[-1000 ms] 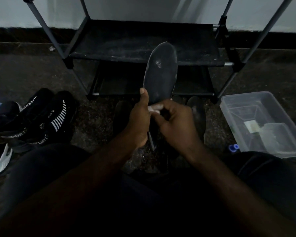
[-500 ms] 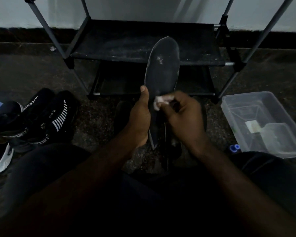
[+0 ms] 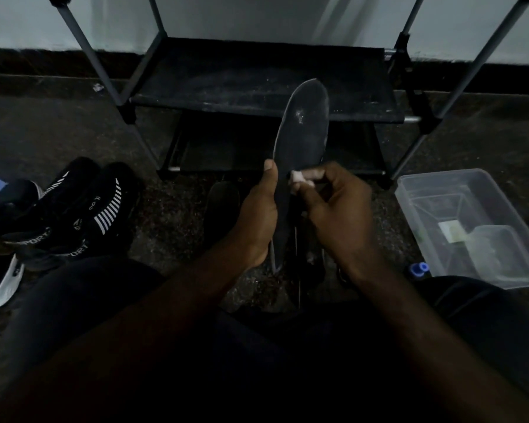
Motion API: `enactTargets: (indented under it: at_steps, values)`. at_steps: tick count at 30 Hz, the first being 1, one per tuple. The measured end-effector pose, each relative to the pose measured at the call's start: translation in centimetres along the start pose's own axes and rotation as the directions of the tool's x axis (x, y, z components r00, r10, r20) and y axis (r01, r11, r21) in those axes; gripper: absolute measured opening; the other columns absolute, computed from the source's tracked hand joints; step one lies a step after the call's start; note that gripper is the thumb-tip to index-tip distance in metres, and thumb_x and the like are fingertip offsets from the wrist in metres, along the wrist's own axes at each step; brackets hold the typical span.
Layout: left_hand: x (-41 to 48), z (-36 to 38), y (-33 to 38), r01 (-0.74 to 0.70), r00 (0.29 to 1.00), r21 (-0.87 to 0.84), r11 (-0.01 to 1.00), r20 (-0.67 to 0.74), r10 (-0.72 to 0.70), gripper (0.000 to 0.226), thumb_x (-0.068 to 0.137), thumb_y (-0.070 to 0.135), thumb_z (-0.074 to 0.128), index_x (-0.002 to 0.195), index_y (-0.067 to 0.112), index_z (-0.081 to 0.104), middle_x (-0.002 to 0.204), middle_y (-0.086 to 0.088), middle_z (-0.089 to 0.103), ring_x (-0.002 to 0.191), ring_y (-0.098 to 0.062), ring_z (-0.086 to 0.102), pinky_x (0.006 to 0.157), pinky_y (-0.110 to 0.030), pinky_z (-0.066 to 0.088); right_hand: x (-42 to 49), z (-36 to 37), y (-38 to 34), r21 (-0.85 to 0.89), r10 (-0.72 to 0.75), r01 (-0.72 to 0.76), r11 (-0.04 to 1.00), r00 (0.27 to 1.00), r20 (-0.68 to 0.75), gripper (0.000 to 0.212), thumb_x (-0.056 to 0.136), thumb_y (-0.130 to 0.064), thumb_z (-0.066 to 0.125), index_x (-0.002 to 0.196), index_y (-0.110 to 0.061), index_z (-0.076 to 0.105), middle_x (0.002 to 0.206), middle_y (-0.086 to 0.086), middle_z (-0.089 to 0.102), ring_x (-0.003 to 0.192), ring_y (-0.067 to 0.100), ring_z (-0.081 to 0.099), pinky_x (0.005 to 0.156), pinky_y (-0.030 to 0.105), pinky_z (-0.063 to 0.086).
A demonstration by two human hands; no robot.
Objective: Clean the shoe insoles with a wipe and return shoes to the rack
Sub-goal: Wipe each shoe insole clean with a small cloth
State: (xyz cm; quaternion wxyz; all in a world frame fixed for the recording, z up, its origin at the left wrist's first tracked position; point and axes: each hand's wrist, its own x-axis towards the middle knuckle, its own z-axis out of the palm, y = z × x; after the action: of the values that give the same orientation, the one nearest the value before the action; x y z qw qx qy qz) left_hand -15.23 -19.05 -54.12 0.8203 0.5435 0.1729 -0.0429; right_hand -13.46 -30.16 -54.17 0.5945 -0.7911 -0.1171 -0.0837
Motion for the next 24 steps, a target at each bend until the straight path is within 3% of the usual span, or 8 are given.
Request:
enactTargets:
  at_steps: [4, 9, 14, 19, 22, 24]
  values:
    - [0.1, -0.4, 0.4, -0.009, 1.000, 0.063, 0.998, -0.004, 0.009, 0.068, 0.103, 0.049, 0.021, 0.089, 0.009, 0.074, 0.090, -0.007, 0.076, 0.091, -0.015, 0.071, 0.083, -0.022, 0.055, -1.4, 1.1, -1.1, 0.066, -0.064, 0.054, 0.996, 0.983, 0.169, 0.014, 0.087, -0.004, 0.070, 0.095, -0.015, 0.072, 0.091, -0.011, 0.074, 0.086, 0.001, 0.070, 0.078, 0.021, 0.055]
    - [0.3, -0.3, 0.1, -0.001, 1.000, -0.028, 1.000, 0.007, 0.002, 0.058, 0.101, 0.052, 0.029, 0.104, 0.014, 0.072, 0.112, -0.014, 0.071, 0.108, -0.025, 0.067, 0.088, -0.032, 0.052, 0.3, -0.1, 0.4, -0.093, -0.017, 0.015, 0.996, 1.000, -0.014, 0.004, 0.089, -0.019, 0.071, 0.092, -0.019, 0.072, 0.085, -0.013, 0.073, 0.078, 0.003, 0.070, 0.074, 0.039, 0.059]
    - [0.7, -0.7, 0.1, 0.002, 1.000, 0.009, 1.000, 0.013, -0.002, 0.070, 0.101, 0.054, 0.023, 0.098, 0.006, 0.073, 0.103, -0.017, 0.072, 0.101, -0.024, 0.068, 0.090, -0.029, 0.051, -1.4, 0.9, -1.3, -0.033, -0.149, 0.157, 0.987, 0.974, 0.170, 0.013, 0.088, -0.006, 0.069, 0.096, -0.015, 0.073, 0.091, -0.013, 0.073, 0.087, -0.001, 0.069, 0.080, 0.022, 0.056]
    - [0.8, -0.5, -0.2, -0.008, 1.000, -0.007, 1.000, 0.008, 0.008, 0.058, 0.101, 0.051, 0.029, 0.096, 0.014, 0.074, 0.106, -0.013, 0.073, 0.103, -0.024, 0.068, 0.086, -0.032, 0.052, 0.5, -0.3, -0.2, -0.135, -0.063, 0.062, 0.989, 0.998, -0.001, 0.003, 0.091, -0.018, 0.068, 0.093, -0.020, 0.071, 0.086, -0.015, 0.072, 0.079, -0.001, 0.068, 0.075, 0.033, 0.059]
    - [0.8, -0.5, -0.3, -0.029, 1.000, 0.007, 1.000, -0.007, 0.029, 0.063, 0.102, 0.049, 0.027, 0.084, 0.014, 0.077, 0.094, -0.011, 0.075, 0.095, -0.021, 0.070, 0.085, -0.029, 0.053, -0.9, 0.6, -1.0, -0.075, -0.102, 0.110, 0.991, 0.989, 0.102, 0.010, 0.090, -0.013, 0.069, 0.096, -0.020, 0.071, 0.089, -0.016, 0.072, 0.085, -0.001, 0.069, 0.077, 0.028, 0.058]
    - [0.9, -0.7, -0.3, -0.017, 1.000, -0.016, 1.000, -0.010, 0.016, 0.062, 0.102, 0.050, 0.028, 0.087, 0.011, 0.074, 0.094, -0.011, 0.075, 0.094, -0.021, 0.071, 0.083, -0.029, 0.054, -1.3, 1.0, -1.2, -0.049, -0.133, 0.142, 0.989, 0.979, 0.155, 0.011, 0.089, -0.012, 0.070, 0.097, -0.019, 0.072, 0.092, -0.012, 0.074, 0.087, 0.001, 0.069, 0.079, 0.030, 0.058]
